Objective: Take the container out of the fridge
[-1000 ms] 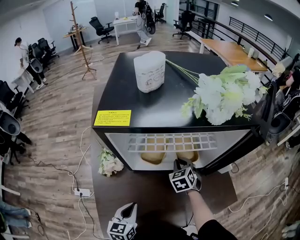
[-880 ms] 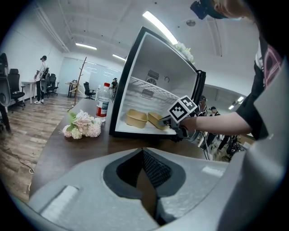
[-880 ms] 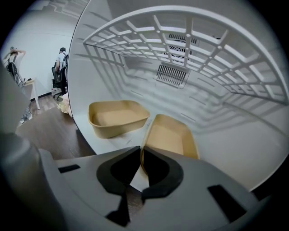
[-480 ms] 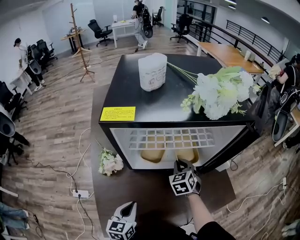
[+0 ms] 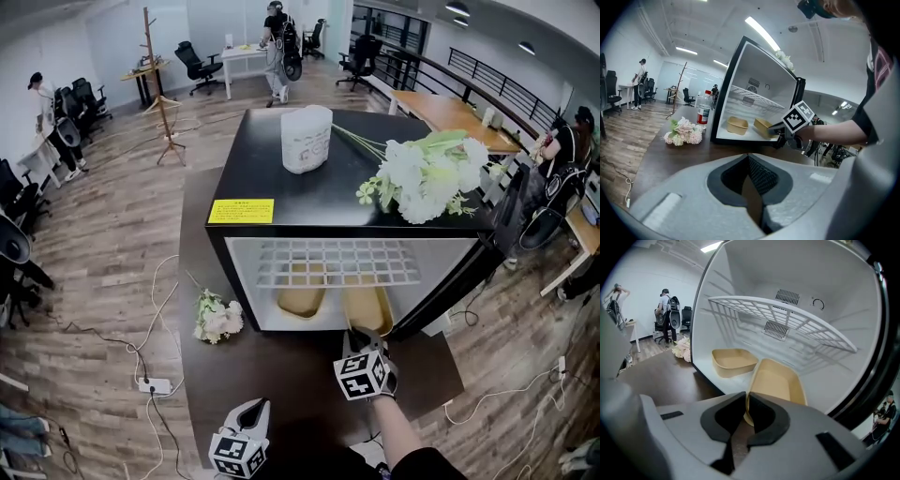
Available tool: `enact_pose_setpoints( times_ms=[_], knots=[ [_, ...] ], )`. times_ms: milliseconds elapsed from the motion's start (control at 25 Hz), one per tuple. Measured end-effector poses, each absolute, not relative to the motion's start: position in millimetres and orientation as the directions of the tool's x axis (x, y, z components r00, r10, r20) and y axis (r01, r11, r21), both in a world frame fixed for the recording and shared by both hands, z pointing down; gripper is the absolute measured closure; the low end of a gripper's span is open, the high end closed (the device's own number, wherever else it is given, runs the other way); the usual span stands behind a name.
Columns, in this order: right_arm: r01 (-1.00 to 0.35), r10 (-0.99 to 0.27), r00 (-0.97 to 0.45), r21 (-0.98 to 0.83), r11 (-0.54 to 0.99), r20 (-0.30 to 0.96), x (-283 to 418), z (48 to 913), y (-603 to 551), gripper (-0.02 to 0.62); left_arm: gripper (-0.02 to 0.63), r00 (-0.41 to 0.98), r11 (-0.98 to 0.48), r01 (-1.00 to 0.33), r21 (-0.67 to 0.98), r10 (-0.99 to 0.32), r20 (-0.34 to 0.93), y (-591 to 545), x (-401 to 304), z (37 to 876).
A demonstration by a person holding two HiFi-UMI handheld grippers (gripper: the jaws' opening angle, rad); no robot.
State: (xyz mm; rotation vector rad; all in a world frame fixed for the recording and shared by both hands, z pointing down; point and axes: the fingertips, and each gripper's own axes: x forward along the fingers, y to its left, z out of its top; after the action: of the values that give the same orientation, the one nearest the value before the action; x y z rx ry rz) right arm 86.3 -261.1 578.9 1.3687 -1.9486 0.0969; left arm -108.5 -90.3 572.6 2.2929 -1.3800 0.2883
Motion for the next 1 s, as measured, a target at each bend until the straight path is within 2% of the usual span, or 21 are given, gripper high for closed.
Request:
enact_pose_setpoints(
  times_ms=[1000],
  knots=[
    [-0.876, -0.742, -0.117, 0.284, 0.391, 0.660, 92.5, 609.8, -167.8, 0.561, 0.598, 0.512, -0.443, -0.858, 0.259, -0.768, 0.385, -74.4, -100.2, 574.1]
  ],
)
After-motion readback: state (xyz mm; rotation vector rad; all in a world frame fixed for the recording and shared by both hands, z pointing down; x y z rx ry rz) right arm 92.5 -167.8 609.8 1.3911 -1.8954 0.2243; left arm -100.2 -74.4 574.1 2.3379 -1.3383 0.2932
